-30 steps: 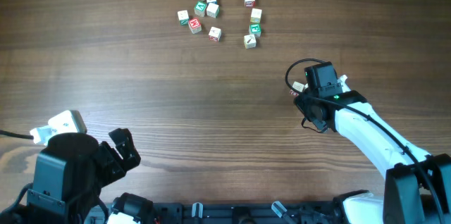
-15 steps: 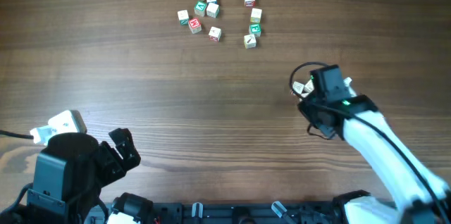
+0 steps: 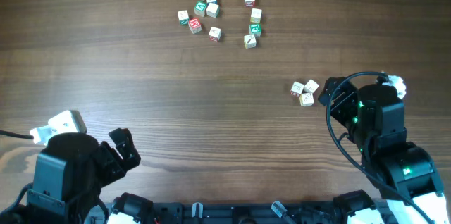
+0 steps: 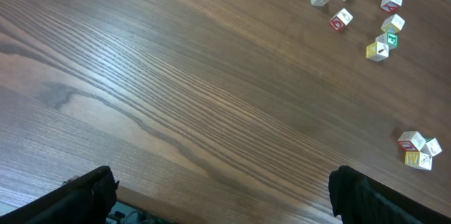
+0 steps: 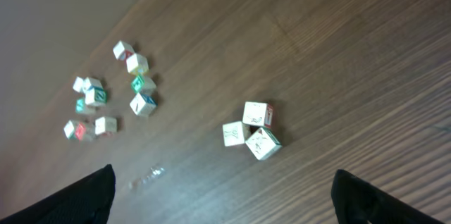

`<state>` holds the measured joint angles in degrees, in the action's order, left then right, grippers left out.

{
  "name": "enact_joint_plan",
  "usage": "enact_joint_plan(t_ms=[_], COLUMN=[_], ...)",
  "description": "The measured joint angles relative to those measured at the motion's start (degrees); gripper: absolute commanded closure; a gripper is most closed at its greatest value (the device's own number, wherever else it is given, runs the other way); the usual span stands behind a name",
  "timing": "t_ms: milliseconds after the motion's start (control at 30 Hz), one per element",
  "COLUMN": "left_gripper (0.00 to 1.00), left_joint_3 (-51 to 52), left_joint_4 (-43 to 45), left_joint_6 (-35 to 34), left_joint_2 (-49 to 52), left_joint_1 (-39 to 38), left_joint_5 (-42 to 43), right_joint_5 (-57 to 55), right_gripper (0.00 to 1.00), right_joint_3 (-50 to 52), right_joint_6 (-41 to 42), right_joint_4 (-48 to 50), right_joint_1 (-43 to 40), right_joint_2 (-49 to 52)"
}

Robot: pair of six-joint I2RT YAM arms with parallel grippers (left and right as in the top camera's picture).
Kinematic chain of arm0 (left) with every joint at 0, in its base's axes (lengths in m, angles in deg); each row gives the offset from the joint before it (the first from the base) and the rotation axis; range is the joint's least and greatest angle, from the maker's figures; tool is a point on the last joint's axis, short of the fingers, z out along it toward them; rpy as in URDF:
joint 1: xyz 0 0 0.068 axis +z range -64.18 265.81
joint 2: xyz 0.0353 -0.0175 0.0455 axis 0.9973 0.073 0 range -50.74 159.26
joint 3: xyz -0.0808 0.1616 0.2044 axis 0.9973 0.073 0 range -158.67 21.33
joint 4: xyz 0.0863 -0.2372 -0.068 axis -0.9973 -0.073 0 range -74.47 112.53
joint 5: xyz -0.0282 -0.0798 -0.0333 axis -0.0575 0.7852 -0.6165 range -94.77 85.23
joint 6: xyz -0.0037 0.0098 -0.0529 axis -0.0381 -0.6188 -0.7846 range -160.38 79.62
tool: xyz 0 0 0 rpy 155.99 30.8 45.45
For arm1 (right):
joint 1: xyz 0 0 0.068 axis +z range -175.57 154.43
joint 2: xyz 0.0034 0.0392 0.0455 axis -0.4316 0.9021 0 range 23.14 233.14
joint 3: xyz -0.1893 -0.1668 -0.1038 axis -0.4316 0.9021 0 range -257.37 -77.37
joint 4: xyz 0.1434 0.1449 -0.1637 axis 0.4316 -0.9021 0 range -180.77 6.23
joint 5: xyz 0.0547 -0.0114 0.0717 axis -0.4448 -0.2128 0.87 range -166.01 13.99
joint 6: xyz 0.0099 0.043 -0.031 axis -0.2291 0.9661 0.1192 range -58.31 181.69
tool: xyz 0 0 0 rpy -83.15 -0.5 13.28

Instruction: Form a circle

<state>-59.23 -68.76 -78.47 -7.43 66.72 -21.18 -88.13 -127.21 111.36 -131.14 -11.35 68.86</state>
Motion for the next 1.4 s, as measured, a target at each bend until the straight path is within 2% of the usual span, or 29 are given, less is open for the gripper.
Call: enact_joint_plan(t_ms=[433, 600, 733, 833, 933, 1067, 1167, 1400], left_gripper=[0.00, 0.00, 0.00, 0.00, 0.00, 0.00, 0.00, 0.00], left_joint_3=[0.00, 0.00, 0.00, 0.00, 0.00, 0.00, 0.00, 0.00], left_joint_4=[0.00, 0.00, 0.02, -0.02, 0.02, 0.04, 0.00, 0.00], left_joint_6=[0.00, 0.02, 0.00, 0.00, 0.00, 0.02, 0.00, 0.00], left_joint_2=[0.00, 0.00, 0.00, 0.00, 0.00, 0.00, 0.00, 0.00], left_joint_1=[0.00, 0.00, 0.00, 0.00, -0.02, -0.02, 0.00, 0.00], left_joint_5=[0.02, 0.02, 0.02, 0.02, 0.00, 0.02, 0.00, 0.00], right_joint_5=[-1.77, -5.53, -4.66, -2.82, -0.24, 1.86, 3.56, 6.03], right_gripper=[0.00, 0.00, 0.00, 0.00, 0.00, 0.00, 0.00, 0.00], right_joint_3=[0.02, 0.15, 2.58, 8.04, 18.12, 32.06, 37.46, 48.65], right_joint_6=[-5.95, -20.90, -33.88, -39.04, -41.31, -42.49, -42.53, -43.39], right_joint_4=[-2.64, 7.78, 18.08, 20.92, 25.40, 38.14, 44.06, 44.63], right_joint_1=[0.00, 0.33, -2.91, -8.00, -12.48, -13.68, -13.68, -13.68], right_joint_2=[1.55, -0.13, -9.84, -19.61, -29.97, -43.47, -44.52, -44.61])
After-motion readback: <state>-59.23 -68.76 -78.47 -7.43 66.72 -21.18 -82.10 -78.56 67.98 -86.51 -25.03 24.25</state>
